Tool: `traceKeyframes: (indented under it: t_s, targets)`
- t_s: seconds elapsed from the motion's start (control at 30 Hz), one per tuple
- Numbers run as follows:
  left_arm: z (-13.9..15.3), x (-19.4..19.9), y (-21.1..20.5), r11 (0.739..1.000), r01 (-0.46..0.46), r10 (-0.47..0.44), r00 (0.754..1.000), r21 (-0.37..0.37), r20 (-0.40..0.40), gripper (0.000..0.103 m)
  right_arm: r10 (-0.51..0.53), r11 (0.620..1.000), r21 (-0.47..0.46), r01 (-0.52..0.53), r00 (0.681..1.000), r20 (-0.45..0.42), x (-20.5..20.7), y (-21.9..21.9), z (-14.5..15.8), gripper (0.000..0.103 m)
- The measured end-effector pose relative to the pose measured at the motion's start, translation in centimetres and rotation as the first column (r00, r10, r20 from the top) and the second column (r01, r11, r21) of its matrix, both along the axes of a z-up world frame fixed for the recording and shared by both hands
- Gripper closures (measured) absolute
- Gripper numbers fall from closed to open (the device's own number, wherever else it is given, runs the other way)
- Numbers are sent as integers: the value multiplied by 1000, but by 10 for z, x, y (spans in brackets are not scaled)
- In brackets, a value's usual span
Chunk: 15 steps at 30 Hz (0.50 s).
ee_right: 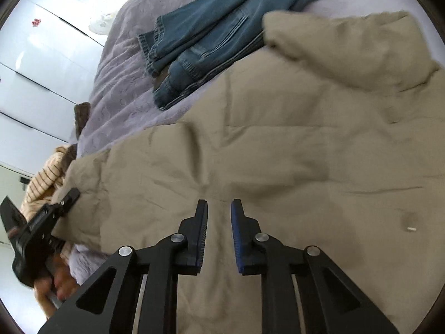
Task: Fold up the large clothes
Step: 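Grasp the jacket's side edge with the left tool and fold it over the body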
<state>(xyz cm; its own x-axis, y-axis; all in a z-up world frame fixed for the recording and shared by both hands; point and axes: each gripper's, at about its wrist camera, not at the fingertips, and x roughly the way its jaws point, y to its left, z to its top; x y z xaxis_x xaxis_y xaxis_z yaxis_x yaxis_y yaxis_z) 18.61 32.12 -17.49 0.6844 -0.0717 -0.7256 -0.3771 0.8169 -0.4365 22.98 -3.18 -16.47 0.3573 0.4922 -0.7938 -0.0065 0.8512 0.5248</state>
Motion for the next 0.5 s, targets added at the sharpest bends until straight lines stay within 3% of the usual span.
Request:
traceKeyframes:
  t_s: [0.13,0.23,0.33,0.43,0.5]
  targets:
    - [27,-2,-28,982,99,-105,994,162,31,80,56,998,1,-55,998,-20,8,34,-26,86]
    - [51,-1,-64,944,201,-224,973,263,57,80,71,996,-42,-73,997,-42,9,47,-43,86]
    - [74,3,-107,905,293,-335,938,307,93,80,89,996,-7,-90,994,-65,12,45,-48,86]
    - [90,5,-154,864,364,-426,897,348,119,80,87,993,93,-78,991,-97,8,23,-41,86]
    - [96,7,-192,816,435,-508,854,382,113,80,55,993,108,-44,994,-95,-5,-6,-31,86]
